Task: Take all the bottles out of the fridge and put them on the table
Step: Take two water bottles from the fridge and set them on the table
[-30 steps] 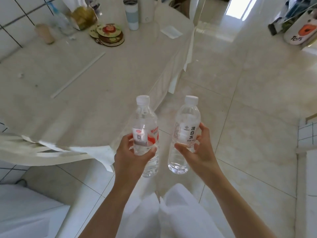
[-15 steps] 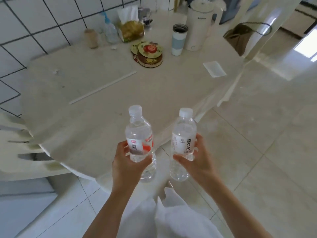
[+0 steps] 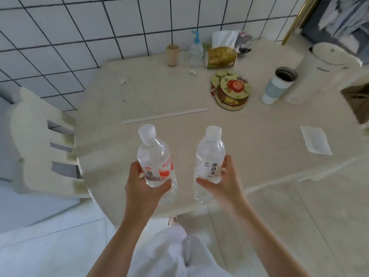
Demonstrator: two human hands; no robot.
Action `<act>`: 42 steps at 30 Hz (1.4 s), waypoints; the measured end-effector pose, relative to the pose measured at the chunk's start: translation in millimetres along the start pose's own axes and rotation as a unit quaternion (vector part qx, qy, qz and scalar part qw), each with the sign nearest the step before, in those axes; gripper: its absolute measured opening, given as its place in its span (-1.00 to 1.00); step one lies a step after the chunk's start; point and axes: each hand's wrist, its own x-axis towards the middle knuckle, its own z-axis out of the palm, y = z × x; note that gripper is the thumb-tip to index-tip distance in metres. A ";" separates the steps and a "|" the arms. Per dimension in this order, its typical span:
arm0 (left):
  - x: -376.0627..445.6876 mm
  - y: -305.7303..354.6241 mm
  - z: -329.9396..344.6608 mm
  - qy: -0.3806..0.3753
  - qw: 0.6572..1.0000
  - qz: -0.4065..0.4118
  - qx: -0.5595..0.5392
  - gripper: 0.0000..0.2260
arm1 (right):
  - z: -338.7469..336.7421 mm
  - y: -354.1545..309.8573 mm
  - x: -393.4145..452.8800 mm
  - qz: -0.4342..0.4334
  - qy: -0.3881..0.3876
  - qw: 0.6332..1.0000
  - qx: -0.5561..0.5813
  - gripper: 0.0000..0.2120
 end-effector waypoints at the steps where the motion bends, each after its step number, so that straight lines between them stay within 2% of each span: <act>1: 14.3 0.1 -2.1 0.007 1.000 0.002 -0.003 -0.41 | 7.0 -5.4 13.6 -0.005 -0.009 1.000 0.001 -0.38; 9: 130.9 -4.0 -21.1 0.068 0.998 0.015 0.010 -0.38 | 66.9 -55.9 112.9 -0.041 -0.014 0.999 -0.010 -0.36; 18: 232.8 -33.0 -20.9 0.116 0.993 -0.011 0.037 -0.36 | 133.3 -82.0 206.5 -0.069 -0.009 0.997 -0.027 -0.32; 28: 270.4 -58.7 -5.1 0.176 0.982 -0.028 0.060 -0.23 | 176.2 -68.1 257.4 -0.060 -0.034 0.995 -0.078 -0.30; 42: 272.4 -63.5 -1.6 0.171 0.983 -0.026 0.066 -0.27 | 197.3 -43.7 255.7 -0.060 -0.037 0.995 -0.073 -0.32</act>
